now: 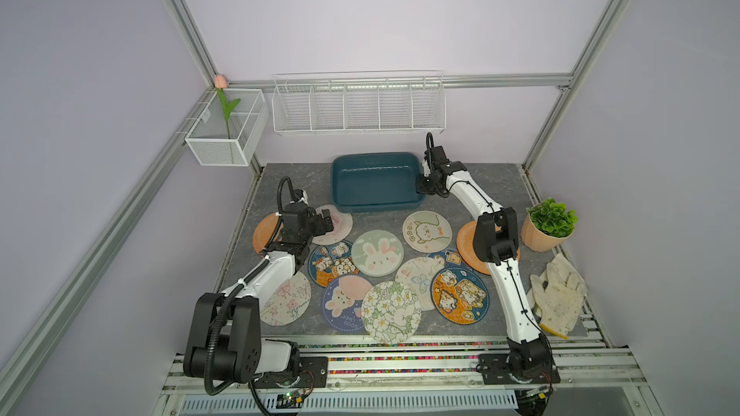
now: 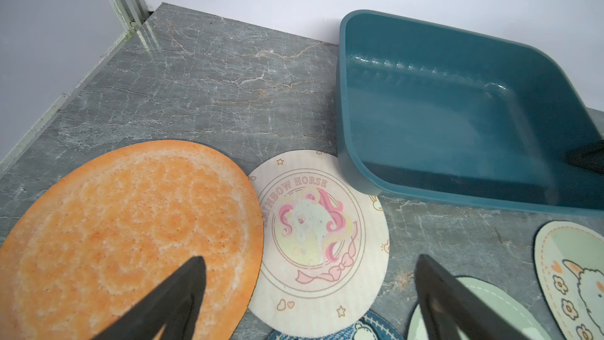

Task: Put the coasters into the storage box
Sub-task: Move the storage box to the center of the board.

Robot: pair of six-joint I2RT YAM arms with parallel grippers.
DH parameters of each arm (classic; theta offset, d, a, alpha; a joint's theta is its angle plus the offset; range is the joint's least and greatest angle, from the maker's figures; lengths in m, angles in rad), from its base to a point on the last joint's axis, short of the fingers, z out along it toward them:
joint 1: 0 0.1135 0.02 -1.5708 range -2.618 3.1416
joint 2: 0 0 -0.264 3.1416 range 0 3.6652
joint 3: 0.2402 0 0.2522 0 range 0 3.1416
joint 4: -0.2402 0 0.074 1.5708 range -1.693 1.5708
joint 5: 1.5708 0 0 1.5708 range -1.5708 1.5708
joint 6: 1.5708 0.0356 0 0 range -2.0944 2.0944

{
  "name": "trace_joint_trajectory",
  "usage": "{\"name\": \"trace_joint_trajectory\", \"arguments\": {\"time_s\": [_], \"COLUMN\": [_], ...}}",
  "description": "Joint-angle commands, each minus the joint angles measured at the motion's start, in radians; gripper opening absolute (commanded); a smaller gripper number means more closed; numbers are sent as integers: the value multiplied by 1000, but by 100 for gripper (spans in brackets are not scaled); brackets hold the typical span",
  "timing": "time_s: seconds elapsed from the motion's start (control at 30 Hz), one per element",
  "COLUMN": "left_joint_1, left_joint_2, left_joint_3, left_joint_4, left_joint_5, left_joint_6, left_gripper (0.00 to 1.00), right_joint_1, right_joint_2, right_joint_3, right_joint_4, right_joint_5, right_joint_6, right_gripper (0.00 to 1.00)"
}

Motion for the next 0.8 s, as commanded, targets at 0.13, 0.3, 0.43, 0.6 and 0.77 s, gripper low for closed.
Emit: {"name": "trace_joint_trajectory", "arguments": {"time_s": [0.13, 0.3, 0.43, 0.6, 0.77], "left_joint_1": [-4, -3, -5, -36, -78], "left_joint_2": [-1, 7, 17, 32, 58], "left_joint_3": [2, 8, 19, 43, 57], "left_joint_4": [-14, -14, -16, -51, -80], "left_joint_5": [-2, -1, 5, 5, 18], "left_joint_6": [0, -8, -19, -32, -102], "left_gripper": [99, 99, 99, 99, 99], "right_joint_1": [-36, -43, -47, -57, -78], "right_joint_2": [5, 4, -10, -83, -227], "right_joint_3": [20, 20, 10, -72, -261], "right_joint_4": [-39, -45, -40, -13, 39], "right_joint_5": [21, 21, 19, 6, -39], "right_joint_6": [0, -15, -12, -12, -2], "right_gripper": [13, 23, 49, 72, 82]}}
